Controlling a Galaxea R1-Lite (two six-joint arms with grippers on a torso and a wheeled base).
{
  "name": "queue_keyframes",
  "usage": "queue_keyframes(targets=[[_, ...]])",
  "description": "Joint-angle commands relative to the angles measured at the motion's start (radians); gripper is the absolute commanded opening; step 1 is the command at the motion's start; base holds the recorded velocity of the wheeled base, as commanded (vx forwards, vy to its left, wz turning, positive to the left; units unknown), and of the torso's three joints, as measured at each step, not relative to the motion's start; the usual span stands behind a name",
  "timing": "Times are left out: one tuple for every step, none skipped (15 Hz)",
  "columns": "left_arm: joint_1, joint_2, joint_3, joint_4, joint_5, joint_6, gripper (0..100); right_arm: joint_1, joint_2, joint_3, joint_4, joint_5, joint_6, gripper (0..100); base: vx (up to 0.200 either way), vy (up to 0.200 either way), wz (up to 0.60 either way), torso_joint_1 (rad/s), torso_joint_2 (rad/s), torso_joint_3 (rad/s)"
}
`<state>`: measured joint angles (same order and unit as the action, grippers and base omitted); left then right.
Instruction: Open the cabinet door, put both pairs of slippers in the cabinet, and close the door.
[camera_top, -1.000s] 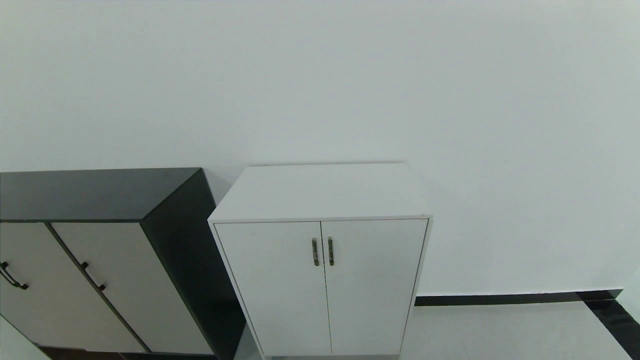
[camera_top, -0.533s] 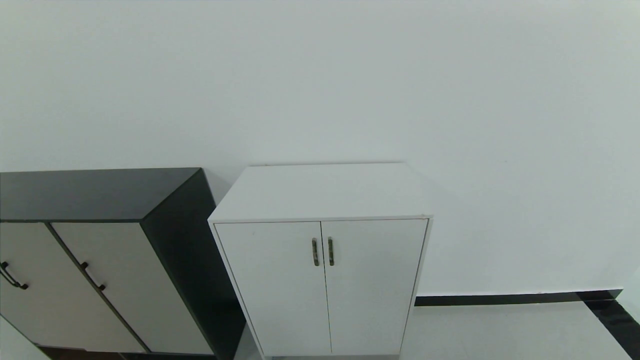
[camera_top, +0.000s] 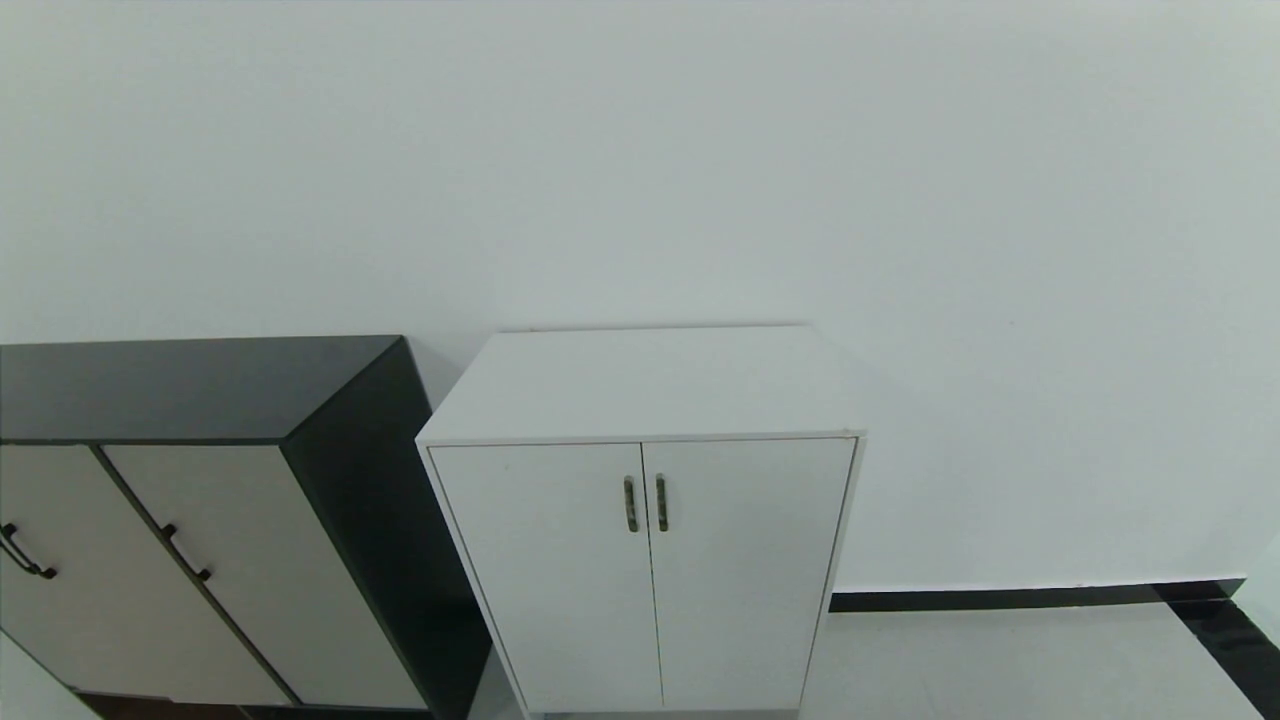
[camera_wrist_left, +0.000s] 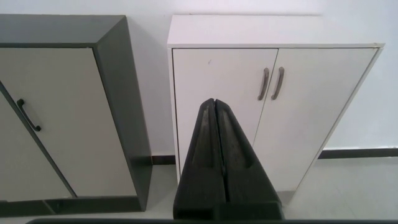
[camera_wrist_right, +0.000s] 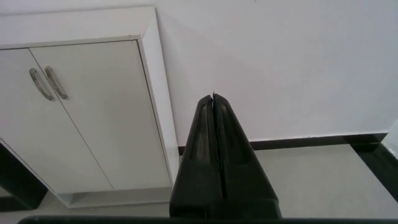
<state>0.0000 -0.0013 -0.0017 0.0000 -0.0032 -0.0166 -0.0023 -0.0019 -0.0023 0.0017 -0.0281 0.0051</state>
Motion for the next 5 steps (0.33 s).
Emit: queue_keyframes(targets=[[0.0,0.001,0.0,0.0,0.0,0.0,0,-0.001,0.002,0.001,0.0,0.002,-0.002,0,0.0,0.0,0.0,0.0,0.0,0.0],[0.0,0.001,0.0,0.0,0.0,0.0,0,-0.001,0.002,0.001,0.001,0.002,-0.004,0,0.0,0.0,0.0,0.0,0.0,0.0],[0.0,0.001,0.0,0.0,0.0,0.0,0,-0.001,0.002,0.001,0.0,0.002,-0.004,0,0.0,0.0,0.0,0.0,0.0,0.0],[0.0,0.001,0.0,-0.002,0.0,0.0,0,-0.001,0.002,0.001,0.001,0.002,-0.005,0,0.0,0.0,0.0,0.0,0.0,0.0],[0.0,0.001,0.0,0.0,0.0,0.0,0,-0.001,0.002,0.001,0.001,0.002,-0.004,0,0.0,0.0,0.0,0.0,0.0,0.0]])
